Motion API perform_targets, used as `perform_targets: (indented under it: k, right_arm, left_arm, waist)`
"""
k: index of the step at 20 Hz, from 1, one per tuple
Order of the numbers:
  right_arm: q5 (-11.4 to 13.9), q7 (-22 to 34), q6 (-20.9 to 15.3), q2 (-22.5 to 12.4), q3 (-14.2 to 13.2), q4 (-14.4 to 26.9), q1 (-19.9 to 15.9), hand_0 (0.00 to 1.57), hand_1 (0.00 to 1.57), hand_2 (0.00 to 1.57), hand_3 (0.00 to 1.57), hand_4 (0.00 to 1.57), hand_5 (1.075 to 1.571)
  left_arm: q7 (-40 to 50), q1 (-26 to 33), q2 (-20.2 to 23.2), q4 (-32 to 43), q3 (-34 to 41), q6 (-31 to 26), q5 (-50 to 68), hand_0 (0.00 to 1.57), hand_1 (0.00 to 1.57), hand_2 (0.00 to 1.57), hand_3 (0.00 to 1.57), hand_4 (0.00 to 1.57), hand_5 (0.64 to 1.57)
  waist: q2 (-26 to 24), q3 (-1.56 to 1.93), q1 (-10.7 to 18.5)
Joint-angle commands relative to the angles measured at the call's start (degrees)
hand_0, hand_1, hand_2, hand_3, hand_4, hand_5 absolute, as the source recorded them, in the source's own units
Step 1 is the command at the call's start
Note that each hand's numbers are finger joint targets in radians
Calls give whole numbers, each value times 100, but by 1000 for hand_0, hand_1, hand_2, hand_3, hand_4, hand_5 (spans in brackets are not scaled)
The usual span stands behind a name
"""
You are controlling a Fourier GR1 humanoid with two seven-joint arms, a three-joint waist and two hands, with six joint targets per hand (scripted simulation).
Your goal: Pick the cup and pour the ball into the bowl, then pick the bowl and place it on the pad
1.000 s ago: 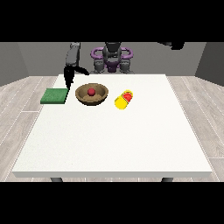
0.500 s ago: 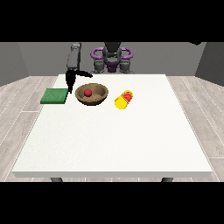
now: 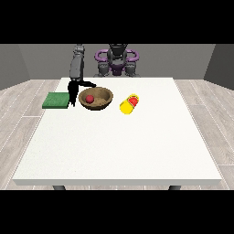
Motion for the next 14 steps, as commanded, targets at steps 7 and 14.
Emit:
perform_targets:
  k: [7,14]
  right_arm:
    - [-144,-671,184,-48,-227,903,-306,0,0,0,0,0,1569]
    - [-344,-880,410,-54,-416,1370,-487,0,0,0,0,148,1571]
  left_arm:
    - [379,-154,353,-362,69,29,543,0,0,0,0,90,1568]
    - [510,-264,369,-837,-31,252,677,0,0,0,0,0,1569]
  waist:
    - [427,1,82]
    - [704,4,269]
